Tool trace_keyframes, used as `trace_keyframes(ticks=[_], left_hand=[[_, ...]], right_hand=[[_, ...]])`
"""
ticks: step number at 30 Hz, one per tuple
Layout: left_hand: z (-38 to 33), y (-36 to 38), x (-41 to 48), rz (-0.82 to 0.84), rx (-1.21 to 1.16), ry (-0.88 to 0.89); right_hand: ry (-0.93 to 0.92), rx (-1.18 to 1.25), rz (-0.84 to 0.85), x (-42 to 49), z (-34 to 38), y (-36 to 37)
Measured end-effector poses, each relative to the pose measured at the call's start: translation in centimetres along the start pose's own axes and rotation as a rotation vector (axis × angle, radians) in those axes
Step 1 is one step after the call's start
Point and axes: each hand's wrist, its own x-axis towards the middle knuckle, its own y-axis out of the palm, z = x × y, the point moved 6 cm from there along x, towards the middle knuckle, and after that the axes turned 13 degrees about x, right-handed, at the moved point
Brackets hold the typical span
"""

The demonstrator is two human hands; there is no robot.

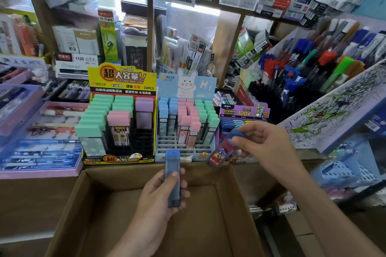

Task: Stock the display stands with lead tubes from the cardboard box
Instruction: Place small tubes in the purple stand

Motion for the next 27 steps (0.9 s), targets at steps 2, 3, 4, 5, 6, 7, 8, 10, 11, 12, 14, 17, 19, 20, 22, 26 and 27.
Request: trace_keyframes(ticks=[2,3,4,5,6,7,8,10,11,12,14,17,19,20,22,26,27], left_hand=[[0.0,0.1,0.0,0.004,-0.007,-0.002],[0.0,0.1,0.0,0.006,-0.009,-0.001],[0.0,0.1,0.0,0.009,-0.011,0.0],[0.1,0.0,0.1,0.01,-0.012,0.001],[0.1,0.0,0.1,0.009,-0.012,0.005],[0.2,-0.1,0.1,0.005,-0.01,0.008],[0.2,-0.1,0.2,0.002,-0.011,0.012],[0.1,-0.2,0.2,-0.005,-0.011,0.017],[0.1,-0.1,0.2,-0.008,-0.011,0.02],[0.0,-0.1,0.2,-0.01,-0.01,0.023],[-0.1,-0.1,0.1,-0.011,-0.01,0.025],[-0.2,0.1,-0.1,-0.007,-0.011,0.026],[-0.3,0.2,-0.1,-0.01,-0.007,0.026],[-0.3,0.2,-0.1,-0.011,-0.003,0.025],[-0.3,0.2,-0.1,-0.012,0.0,0.026],[-0.2,0.1,0.0,-0.009,0.002,0.023],[-0.2,0.1,0.0,-0.008,0.003,0.022]], right_hand=[[-0.061,-0.075,-0.033,0.5,0.6,-1.1],[-0.083,-0.117,-0.046,0.7,0.9,-1.5],[-0.101,-0.151,-0.056,1.0,1.1,-1.9],[-0.122,-0.184,-0.058,1.2,1.3,-2.1],[-0.145,-0.217,-0.056,1.4,1.6,-2.2],[-0.165,-0.245,-0.055,1.6,1.8,-2.2],[-0.182,-0.265,-0.053,1.8,1.9,-2.2],[-0.204,-0.295,-0.049,2.4,2.0,-2.3],[-0.212,-0.315,-0.047,2.7,2.0,-2.3],[-0.217,-0.336,-0.042,3.1,2.0,-2.3],[-0.229,-0.37,-0.026,3.6,1.8,-2.1],[-0.25,-0.424,-0.001,4.2,1.5,-1.6],[-0.268,-0.479,0.004,4.5,1.3,-1.3],[-0.276,-0.499,0.005,4.6,1.1,-1.2],[-0.288,-0.526,0.008,4.8,0.8,-1.1],[-0.308,-0.556,0.017,5.1,0.3,-0.9],[-0.311,-0.551,0.018,5.1,0.1,-0.8]])
